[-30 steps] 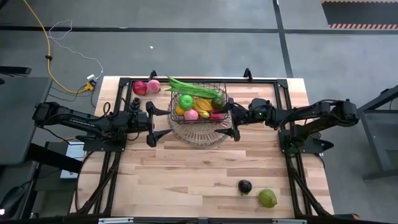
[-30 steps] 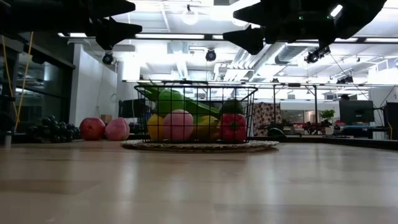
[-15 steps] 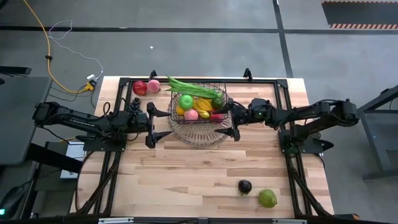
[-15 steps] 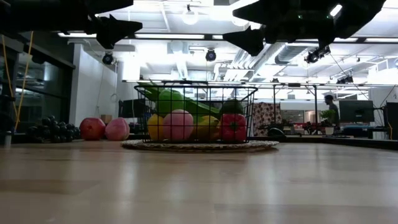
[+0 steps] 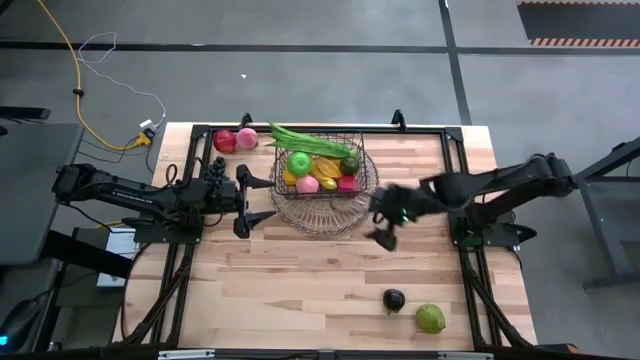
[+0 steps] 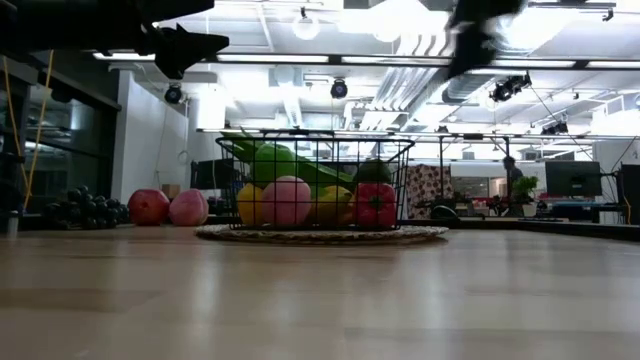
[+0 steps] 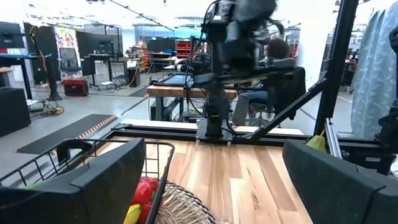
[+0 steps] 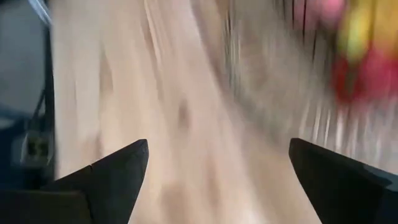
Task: Build produce basket
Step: Put the pear into the wire basket
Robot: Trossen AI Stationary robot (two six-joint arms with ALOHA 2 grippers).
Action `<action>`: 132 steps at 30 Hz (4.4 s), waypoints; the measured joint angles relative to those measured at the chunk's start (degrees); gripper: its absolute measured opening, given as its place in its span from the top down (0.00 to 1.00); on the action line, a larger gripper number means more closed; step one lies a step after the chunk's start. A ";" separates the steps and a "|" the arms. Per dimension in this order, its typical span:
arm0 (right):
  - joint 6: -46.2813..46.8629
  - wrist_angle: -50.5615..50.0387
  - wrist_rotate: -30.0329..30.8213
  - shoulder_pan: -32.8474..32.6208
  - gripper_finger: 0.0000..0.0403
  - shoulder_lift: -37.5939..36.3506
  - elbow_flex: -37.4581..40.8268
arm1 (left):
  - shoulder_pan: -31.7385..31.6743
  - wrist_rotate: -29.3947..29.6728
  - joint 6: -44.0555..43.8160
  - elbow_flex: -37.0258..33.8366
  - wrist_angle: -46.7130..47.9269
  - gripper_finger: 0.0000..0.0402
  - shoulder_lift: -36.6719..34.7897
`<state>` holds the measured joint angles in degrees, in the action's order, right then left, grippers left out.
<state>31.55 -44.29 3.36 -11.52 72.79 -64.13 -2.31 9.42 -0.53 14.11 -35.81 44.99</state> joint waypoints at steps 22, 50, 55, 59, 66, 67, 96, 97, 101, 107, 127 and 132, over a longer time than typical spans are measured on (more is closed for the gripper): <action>85.50 -15.22 -4.04 -40.14 0.06 5.49 -2.43 | 0.56 0.19 -10.08 0.04 0.95 0.08 -0.01; 96.05 -7.63 -4.03 -42.03 0.06 12.70 -2.43 | 8.04 4.26 -11.30 0.02 2.40 0.08 -0.02; 96.15 -7.26 -5.40 -42.53 0.06 15.23 -2.42 | 8.05 4.26 -11.35 0.02 2.07 0.08 -0.01; 97.44 -7.30 -10.43 -42.66 0.06 17.18 -2.41 | 8.04 4.26 -11.55 0.02 2.03 0.08 -0.02; 101.23 -8.33 -13.40 -45.00 0.06 19.63 -2.40 | 8.04 4.28 -11.81 0.02 2.01 0.08 -0.02; 101.65 -8.53 -13.30 -45.35 0.06 20.13 -2.40 | 8.04 4.28 -11.74 0.02 2.01 0.08 -0.02; 100.14 -4.83 -10.38 -45.76 0.06 29.04 -2.39 | 8.04 4.26 -11.81 0.00 2.05 0.08 -0.02; 99.97 -5.06 -10.00 -45.76 0.06 29.41 -2.39 | 8.03 4.26 -11.79 0.00 2.05 0.08 -0.02; 99.51 -5.54 -9.34 -45.76 0.06 30.08 -2.39 | 8.04 4.26 -11.84 0.00 2.05 0.08 -0.02; 99.25 -6.23 -7.96 -45.76 0.07 30.08 -2.39 | 8.02 4.26 -11.82 0.00 2.05 0.08 -0.02; 72.07 10.14 -3.98 -40.76 0.23 20.59 -2.43 | 8.02 4.28 -11.28 -0.02 1.21 0.08 -0.01; 52.56 9.03 7.50 -33.91 0.22 18.17 -2.43 | 8.02 4.64 -10.52 -0.04 -0.89 0.08 -0.02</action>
<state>84.11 -35.26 10.85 -45.43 90.96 -66.57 5.72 14.06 -11.05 14.06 -36.70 44.97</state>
